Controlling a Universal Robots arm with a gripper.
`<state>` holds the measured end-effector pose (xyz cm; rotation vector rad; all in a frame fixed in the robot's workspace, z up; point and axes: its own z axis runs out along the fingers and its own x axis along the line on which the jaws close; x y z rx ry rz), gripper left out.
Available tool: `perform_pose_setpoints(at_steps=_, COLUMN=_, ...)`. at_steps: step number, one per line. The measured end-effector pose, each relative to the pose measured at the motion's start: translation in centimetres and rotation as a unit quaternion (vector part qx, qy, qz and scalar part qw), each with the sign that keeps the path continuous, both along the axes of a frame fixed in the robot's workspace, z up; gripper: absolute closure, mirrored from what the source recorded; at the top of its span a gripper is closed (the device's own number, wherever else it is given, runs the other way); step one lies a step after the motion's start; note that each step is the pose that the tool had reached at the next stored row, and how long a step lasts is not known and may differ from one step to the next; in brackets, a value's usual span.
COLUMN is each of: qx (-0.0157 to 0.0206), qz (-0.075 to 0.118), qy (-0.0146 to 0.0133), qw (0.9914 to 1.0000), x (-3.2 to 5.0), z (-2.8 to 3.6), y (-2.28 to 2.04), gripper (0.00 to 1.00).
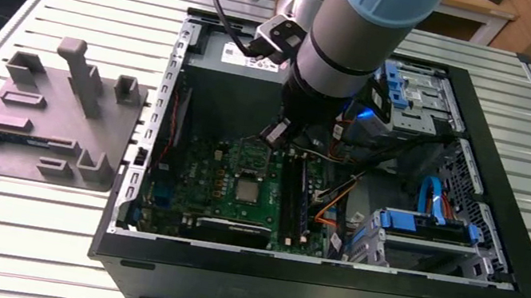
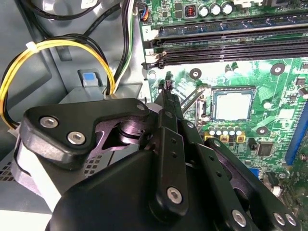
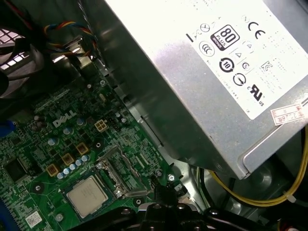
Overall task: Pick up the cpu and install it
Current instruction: 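Close the cpu cover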
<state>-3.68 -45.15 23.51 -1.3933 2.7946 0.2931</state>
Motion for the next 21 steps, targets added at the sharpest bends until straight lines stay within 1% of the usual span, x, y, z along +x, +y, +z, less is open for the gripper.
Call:
perform_pose_setpoints(at_steps=10, qx=-0.0001, qz=0.010, qy=0.0001, qw=0.99995, x=-0.21, z=0.12, y=0.00, gripper=0.90)
perform_pose_setpoints(at_steps=21, qx=-0.0001, qz=0.016, qy=0.0001, qw=0.99986, x=-0.21, z=0.49, y=0.05, gripper=0.90)
